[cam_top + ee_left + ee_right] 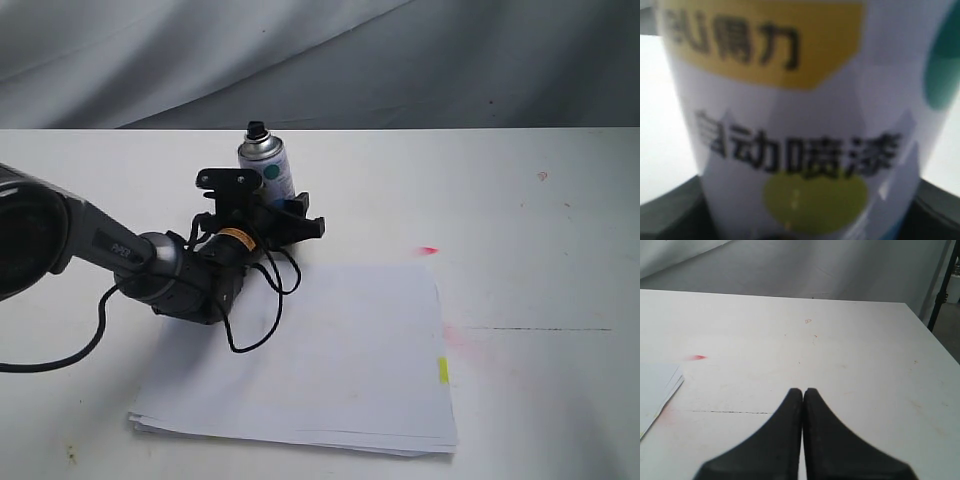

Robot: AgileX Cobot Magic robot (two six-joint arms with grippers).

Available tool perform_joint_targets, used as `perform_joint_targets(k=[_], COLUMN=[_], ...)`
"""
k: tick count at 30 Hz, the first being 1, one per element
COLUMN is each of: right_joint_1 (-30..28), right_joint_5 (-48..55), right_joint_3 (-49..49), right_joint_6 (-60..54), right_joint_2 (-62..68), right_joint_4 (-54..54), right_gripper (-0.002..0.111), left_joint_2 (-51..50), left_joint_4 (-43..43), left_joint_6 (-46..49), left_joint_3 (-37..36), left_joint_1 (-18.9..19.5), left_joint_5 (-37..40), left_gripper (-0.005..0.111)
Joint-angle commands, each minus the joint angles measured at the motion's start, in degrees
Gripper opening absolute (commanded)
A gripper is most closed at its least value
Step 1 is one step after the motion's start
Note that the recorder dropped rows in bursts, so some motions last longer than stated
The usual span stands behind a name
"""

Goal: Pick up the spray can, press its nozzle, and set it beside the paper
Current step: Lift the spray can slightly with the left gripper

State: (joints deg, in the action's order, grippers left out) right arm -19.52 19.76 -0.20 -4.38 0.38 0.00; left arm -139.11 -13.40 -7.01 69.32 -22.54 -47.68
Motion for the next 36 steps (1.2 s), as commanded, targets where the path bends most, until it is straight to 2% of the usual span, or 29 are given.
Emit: perform_joint_targets(k=[1,6,25,32,36], right_joint_1=[-0.4,-0.4,-0.4,-0.4,-0.4], right_joint_5=[-0.2,-0.2,-0.2,-0.2,-0.2], right_joint_3=[0.2,0.2,0.2,0.2,0.2], right_joint_6=[0.1,0.1,0.1,0.1,0.1], right_joint_2=[-0.4,-0.4,-0.4,-0.4,-0.4], right_joint_4=[-0.3,-0.3,-0.3,-0.3,-0.3], right_gripper=[0.0,0.0,0.0,0.0,0.0], left_joint_2=[0.1,0.1,1.3,1.1,1.1], left_joint_4=[4.4,8.6,9.6,9.6,9.6], left_joint_6=[0.0,0.0,3.1,3.1,3.0], left_joint_3=[0.3,0.3,0.3,0.3,0.3], left_joint_1=[0.4,0.4,0.6,0.6,0.6], left_joint_5=[-0.5,0.0,0.0,2.9,2.9], left_gripper=[0.029,0.0,0.0,0.0,0.004])
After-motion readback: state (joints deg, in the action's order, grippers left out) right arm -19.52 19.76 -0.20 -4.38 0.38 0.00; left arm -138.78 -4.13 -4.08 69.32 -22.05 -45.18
